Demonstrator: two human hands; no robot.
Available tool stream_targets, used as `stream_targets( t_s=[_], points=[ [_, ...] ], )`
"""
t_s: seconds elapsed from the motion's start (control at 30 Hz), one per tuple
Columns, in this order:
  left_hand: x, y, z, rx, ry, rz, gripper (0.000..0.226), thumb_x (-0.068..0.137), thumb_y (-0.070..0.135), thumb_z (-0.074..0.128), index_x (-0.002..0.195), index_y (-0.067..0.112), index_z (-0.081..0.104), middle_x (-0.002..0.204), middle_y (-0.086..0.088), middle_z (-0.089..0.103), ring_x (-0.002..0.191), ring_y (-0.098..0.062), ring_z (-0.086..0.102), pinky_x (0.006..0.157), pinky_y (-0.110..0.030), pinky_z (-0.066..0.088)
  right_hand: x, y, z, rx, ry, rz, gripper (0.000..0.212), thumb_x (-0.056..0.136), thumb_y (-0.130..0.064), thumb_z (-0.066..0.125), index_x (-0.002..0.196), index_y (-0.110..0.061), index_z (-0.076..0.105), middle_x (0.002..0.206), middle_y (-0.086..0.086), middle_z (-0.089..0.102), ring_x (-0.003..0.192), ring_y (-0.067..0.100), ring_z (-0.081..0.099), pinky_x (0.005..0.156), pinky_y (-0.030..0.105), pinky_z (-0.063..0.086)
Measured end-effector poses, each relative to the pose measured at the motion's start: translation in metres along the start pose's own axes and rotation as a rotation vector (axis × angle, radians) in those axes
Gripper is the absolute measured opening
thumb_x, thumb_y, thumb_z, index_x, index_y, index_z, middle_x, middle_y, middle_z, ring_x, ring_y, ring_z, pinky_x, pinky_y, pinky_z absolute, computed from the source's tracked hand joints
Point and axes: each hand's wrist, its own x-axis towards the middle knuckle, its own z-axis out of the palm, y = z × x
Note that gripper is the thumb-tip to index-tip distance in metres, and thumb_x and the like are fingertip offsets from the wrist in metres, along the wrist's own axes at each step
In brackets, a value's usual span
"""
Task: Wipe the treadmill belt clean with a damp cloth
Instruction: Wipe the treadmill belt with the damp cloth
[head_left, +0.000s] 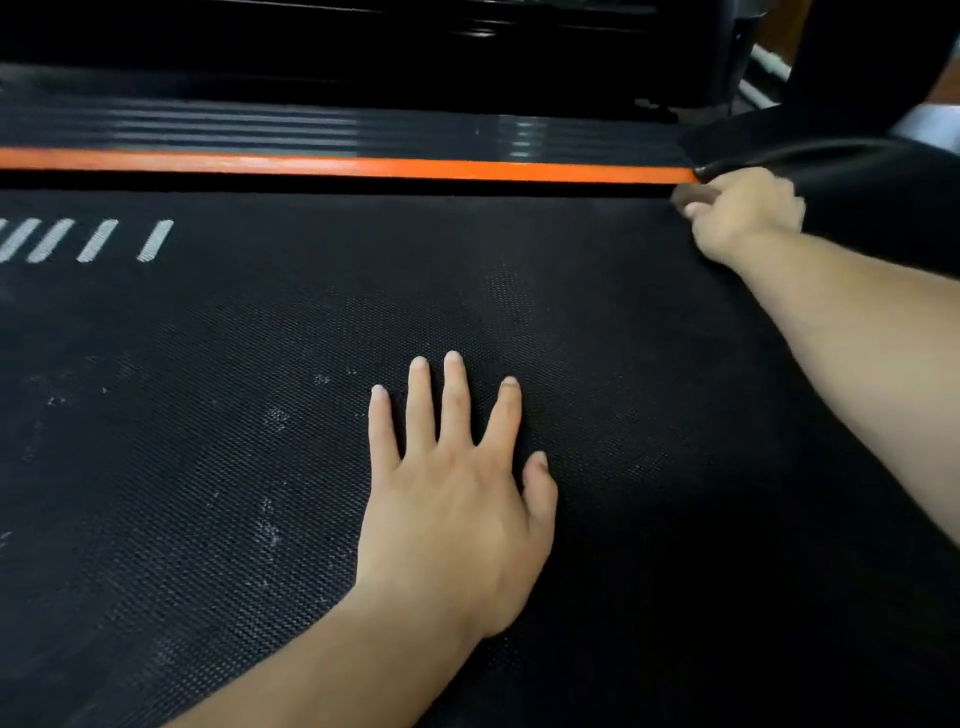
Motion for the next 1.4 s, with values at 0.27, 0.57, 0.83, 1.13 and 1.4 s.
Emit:
stream_targets(
  t_s=[0.27, 0.57, 0.83, 1.13, 1.4],
  points=[
    [0.000, 0.000, 0.003, 0.017, 0.032, -0.004, 0.065, 0.103, 0.053, 0.025, 0.158, 0.022, 0.040, 0.166, -0.021, 0.029, 0.156, -0.042, 0.017, 0.123, -0.066, 0.018, -0.021, 0.027, -0.003, 0.008, -0.068, -0.237, 0.027, 0.093, -0.043, 0.065, 0.111, -0.024, 0.074, 0.112, 0.011, 0.063, 0.111, 0.039, 0.056, 0.094, 0.045, 0.049],
    [0.001, 0.000, 0.002, 0.019, 0.019, 0.001, 0.067, 0.102, 0.054, 0.022, 0.160, 0.023, 0.036, 0.167, -0.021, 0.026, 0.157, -0.042, 0.013, 0.124, -0.065, 0.014, -0.031, 0.029, 0.000, 0.135, 0.033, -0.057, 0.036, 0.086, -0.047, 0.066, 0.113, -0.023, 0.072, 0.117, 0.009, 0.065, 0.113, 0.030, 0.058, 0.098, 0.038, 0.046],
    [0.002, 0.002, 0.000, 0.028, -0.003, 0.001, 0.070, 0.101, 0.057, 0.014, 0.162, 0.026, 0.029, 0.170, -0.019, 0.017, 0.158, -0.040, 0.005, 0.126, -0.062, 0.006, -0.039, 0.043, -0.016, -0.033, 0.080, -0.014, 0.030, 0.093, -0.040, 0.064, 0.114, -0.020, 0.073, 0.119, 0.015, 0.063, 0.114, 0.041, 0.057, 0.100, 0.047, 0.048],
    [0.001, 0.001, 0.001, 0.025, -0.021, 0.007, 0.070, 0.101, 0.057, 0.014, 0.163, 0.026, 0.026, 0.170, -0.018, 0.017, 0.158, -0.040, 0.005, 0.126, -0.062, 0.006, -0.046, 0.031, -0.013, 0.016, 0.030, -0.096, 0.032, 0.093, -0.044, 0.062, 0.118, -0.025, 0.072, 0.115, 0.009, 0.066, 0.112, 0.036, 0.058, 0.097, 0.044, 0.048],
    [0.003, 0.002, -0.004, 0.023, -0.053, -0.008, 0.073, 0.098, 0.059, 0.008, 0.164, 0.029, 0.017, 0.172, -0.016, 0.008, 0.159, -0.038, -0.003, 0.126, -0.060, 0.000, -0.091, 0.042, -0.015, 0.052, -0.036, -0.348, 0.029, 0.092, -0.042, 0.064, 0.117, -0.030, 0.073, 0.107, 0.007, 0.061, 0.103, 0.033, 0.057, 0.091, 0.043, 0.049]
  ],
)
